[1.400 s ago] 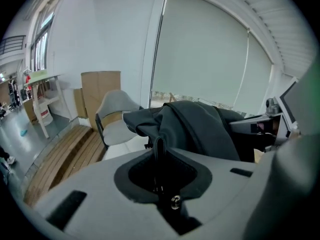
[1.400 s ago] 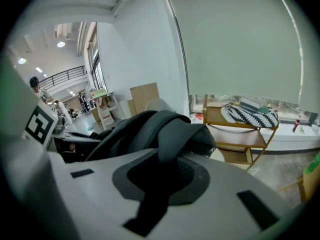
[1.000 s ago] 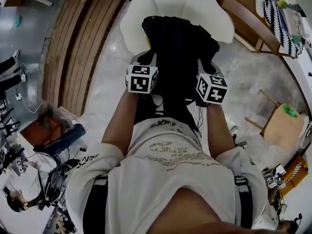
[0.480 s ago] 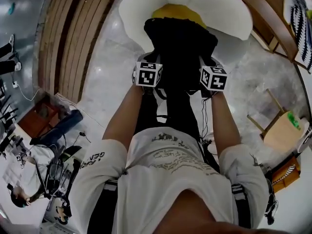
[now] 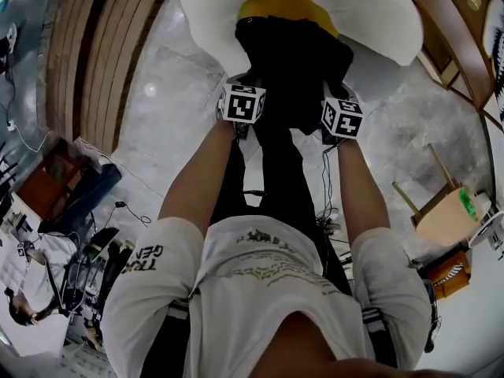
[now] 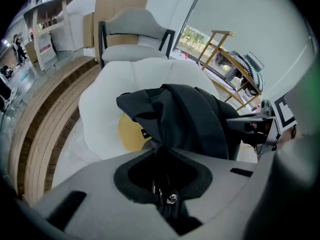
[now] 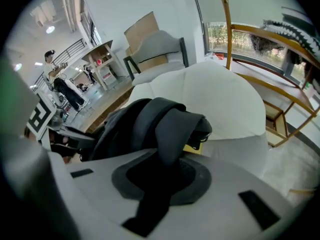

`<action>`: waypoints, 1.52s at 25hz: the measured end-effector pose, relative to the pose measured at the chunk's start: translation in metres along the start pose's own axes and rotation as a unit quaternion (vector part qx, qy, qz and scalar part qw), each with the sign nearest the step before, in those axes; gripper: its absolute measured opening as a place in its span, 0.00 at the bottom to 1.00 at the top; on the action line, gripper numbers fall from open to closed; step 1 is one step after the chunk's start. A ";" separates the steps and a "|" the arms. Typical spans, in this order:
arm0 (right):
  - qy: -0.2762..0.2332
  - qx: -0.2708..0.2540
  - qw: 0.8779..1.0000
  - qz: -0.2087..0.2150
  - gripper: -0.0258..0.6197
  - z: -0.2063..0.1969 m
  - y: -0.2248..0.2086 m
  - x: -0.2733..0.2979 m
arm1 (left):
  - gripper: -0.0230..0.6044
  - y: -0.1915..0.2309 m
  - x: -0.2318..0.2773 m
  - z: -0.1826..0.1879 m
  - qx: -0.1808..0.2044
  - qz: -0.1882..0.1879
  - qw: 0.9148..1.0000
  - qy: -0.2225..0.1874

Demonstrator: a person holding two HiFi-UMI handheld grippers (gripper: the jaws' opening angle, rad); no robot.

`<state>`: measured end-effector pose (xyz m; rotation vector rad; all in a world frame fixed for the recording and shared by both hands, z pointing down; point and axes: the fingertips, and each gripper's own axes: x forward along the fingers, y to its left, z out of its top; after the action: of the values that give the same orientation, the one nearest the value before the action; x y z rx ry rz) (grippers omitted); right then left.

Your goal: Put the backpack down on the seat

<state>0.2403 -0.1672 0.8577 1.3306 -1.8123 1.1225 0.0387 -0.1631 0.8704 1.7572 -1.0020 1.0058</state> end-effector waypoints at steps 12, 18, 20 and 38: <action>0.055 -0.018 0.998 -0.020 0.14 -0.025 -0.037 0.071 | 0.14 0.020 0.073 -0.024 -0.089 -0.007 0.994 0.062; 0.072 -0.018 0.997 -0.016 0.19 -0.036 -0.040 0.093 | 0.21 0.045 0.085 -0.039 -0.136 0.015 0.989 0.063; 0.065 -0.016 0.998 -0.022 0.36 -0.035 -0.039 0.094 | 0.32 0.055 0.082 -0.034 -0.157 0.019 0.987 0.038; -0.090 -0.044 0.993 -0.066 0.11 0.058 0.081 -0.032 | 0.07 0.017 -0.075 0.060 -0.042 -0.067 0.992 -0.096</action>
<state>0.1733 -0.1947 0.7830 1.5174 -1.8464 0.8670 0.0097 -0.2072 0.7881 1.8504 -1.0145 0.7099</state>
